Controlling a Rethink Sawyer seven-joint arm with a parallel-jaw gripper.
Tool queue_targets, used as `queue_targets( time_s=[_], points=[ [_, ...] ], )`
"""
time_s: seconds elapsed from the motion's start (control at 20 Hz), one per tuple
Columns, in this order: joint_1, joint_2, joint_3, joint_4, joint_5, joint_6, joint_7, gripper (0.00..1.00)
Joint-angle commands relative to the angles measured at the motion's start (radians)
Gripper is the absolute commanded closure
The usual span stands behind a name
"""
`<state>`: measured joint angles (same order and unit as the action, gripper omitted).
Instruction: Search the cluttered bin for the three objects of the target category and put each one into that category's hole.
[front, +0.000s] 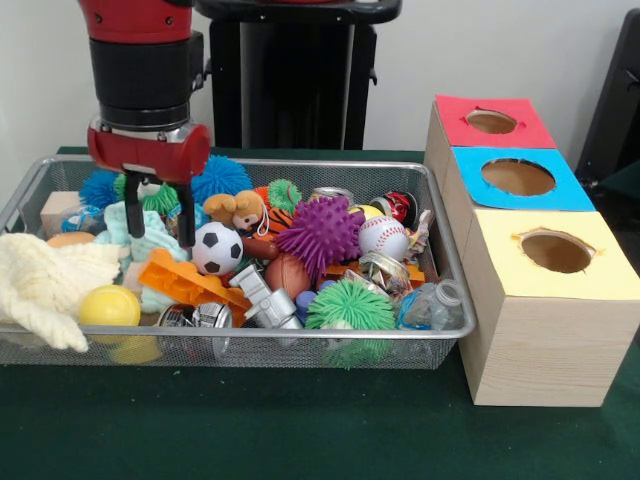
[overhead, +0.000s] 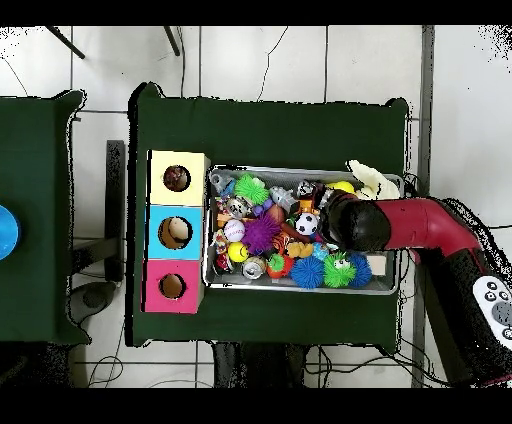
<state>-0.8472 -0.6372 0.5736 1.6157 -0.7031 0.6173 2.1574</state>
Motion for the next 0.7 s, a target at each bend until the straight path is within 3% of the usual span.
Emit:
queue_targets(
  time_s=[0.05, 0.25, 0.4, 0.7],
  points=[
    [-0.016, 0.029, 0.075, -0.030, -0.057, 0.098, -0.386, 0.00],
    [-0.037, -0.028, 0.077, 0.046, -0.040, 0.123, -0.427, 0.00],
    [-0.051, -0.092, 0.070, 0.127, -0.022, 0.120, -0.418, 0.00],
    [-0.065, -0.138, 0.064, 0.202, -0.012, 0.093, -0.387, 0.00]
  ],
)
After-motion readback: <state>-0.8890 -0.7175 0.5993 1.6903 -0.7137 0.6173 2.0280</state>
